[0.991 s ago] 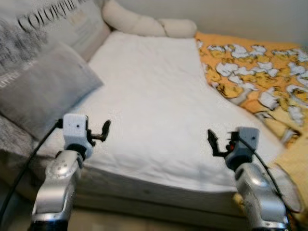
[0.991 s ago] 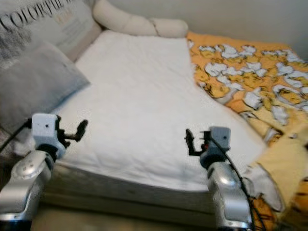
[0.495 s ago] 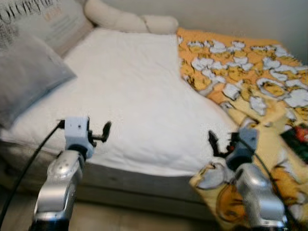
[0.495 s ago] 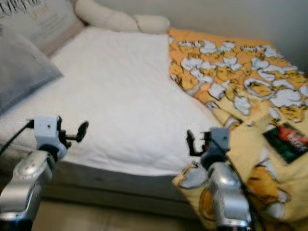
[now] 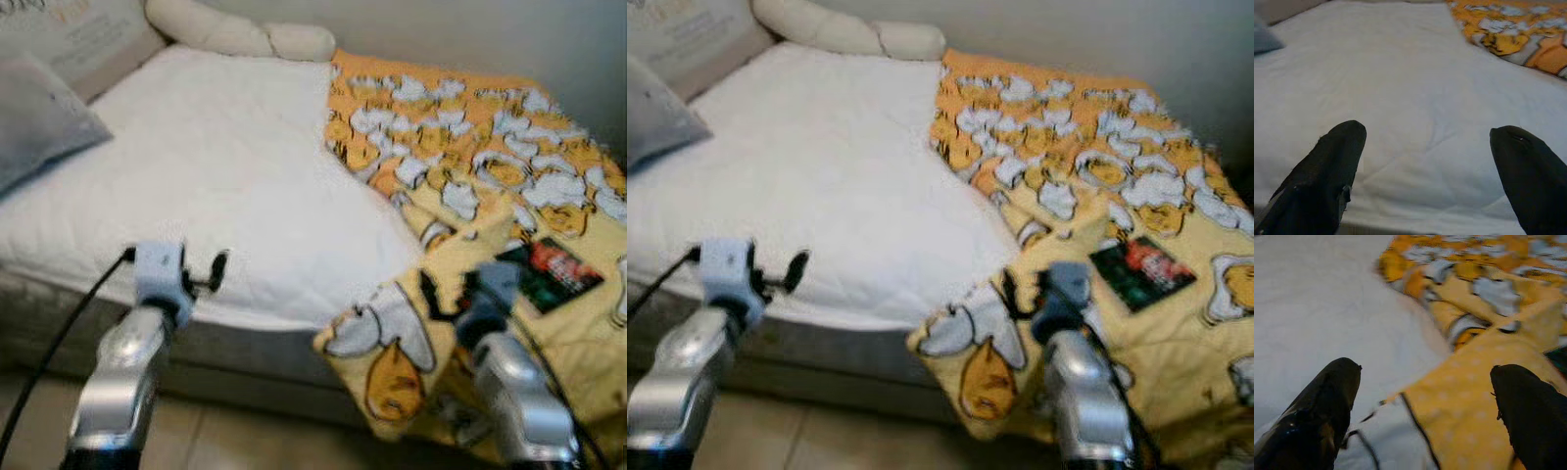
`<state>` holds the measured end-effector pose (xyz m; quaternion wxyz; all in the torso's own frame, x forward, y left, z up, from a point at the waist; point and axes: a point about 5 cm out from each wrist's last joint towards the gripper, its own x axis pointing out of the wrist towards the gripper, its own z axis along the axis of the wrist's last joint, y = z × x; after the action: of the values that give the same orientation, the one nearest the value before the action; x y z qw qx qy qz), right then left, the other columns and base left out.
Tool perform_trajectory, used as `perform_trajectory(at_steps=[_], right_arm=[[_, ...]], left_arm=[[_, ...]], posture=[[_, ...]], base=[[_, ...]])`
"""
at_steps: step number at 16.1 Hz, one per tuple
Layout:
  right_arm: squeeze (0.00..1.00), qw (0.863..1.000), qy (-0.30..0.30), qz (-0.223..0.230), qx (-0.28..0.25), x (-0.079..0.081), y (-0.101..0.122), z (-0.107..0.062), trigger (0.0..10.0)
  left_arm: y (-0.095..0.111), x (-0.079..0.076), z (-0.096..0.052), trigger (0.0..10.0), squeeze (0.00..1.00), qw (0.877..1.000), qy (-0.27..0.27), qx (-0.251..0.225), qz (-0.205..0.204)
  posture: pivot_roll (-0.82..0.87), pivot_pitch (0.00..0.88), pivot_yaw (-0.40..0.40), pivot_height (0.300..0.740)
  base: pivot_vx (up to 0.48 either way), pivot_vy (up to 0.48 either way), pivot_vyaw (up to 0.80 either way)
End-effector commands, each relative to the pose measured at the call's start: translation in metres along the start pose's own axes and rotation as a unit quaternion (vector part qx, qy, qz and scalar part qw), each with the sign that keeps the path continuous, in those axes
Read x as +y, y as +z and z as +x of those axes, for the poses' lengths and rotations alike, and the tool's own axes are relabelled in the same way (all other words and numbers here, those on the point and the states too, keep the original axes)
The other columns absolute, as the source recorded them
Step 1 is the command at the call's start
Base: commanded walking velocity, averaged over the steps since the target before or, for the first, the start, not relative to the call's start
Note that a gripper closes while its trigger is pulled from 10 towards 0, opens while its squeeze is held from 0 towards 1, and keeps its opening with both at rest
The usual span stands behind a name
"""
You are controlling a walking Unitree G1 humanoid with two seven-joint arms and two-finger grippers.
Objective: Clean up the room
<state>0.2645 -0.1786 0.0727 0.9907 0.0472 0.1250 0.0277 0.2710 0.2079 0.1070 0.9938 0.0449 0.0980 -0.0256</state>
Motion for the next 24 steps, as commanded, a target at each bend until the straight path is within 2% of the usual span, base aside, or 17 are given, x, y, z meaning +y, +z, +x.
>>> perform_trajectory(at_steps=[1,5,10,15,21,23,24], right_arm=[[1.0,1.0,-0.001,-0.012,-0.005,-0.004,0.004,0.0,10.0],[1.0,1.0,-0.005,-0.011,0.0,-0.008,0.001,0.001,10.0],[1.0,1.0,-0.006,-0.01,0.013,-0.008,-0.007,0.0,10.0],[1.0,1.0,0.012,-0.017,0.004,-0.004,-0.002,0.001,10.0],[1.0,1.0,0.022,-0.008,0.017,-0.004,-0.006,-0.001,10.0],[1.0,0.999,0.027,-0.002,0.017,-0.003,-0.006,-0.001,10.0],[1.0,1.0,0.024,0.001,0.02,-0.003,-0.007,-0.002,10.0]], left_arm=[[0.004,-0.003,0.001,10.0,0.96,1.0,-0.002,-0.007,0.001],[0.005,-0.007,0.002,10.0,0.96,1.0,-0.01,-0.007,0.005],[0.004,-0.005,0.003,10.0,0.96,1.0,-0.007,-0.004,0.011],[0.003,-0.006,0.002,10.0,0.96,1.0,-0.012,-0.002,0.014],[0.0,-0.009,0.001,10.0,0.95,0.999,-0.024,0.003,0.024],[-0.002,-0.011,0.0,10.0,0.94,0.999,-0.04,0.007,0.029],[-0.003,-0.011,-0.001,10.0,0.88,0.998,-0.046,0.01,0.029]], posture=[[0.02,0.0,-0.015,0.74],[0.03,0.0,-0.012,0.74],[0.02,0.0,-0.003,0.74],[0.03,0.0,-0.005,0.74],[0.03,0.0,-0.007,0.74],[0.03,0.0,-0.01,0.74],[0.02,0.0,-0.003,0.74]], base=[[0.0,-0.45,0.78],[0.0,-0.448,0.78],[0.0,-0.449,0.78],[0.0,-0.448,0.71],[0.0,-0.427,0.07],[0.0,0.0,0.0],[0.0,0.0,0.0]])
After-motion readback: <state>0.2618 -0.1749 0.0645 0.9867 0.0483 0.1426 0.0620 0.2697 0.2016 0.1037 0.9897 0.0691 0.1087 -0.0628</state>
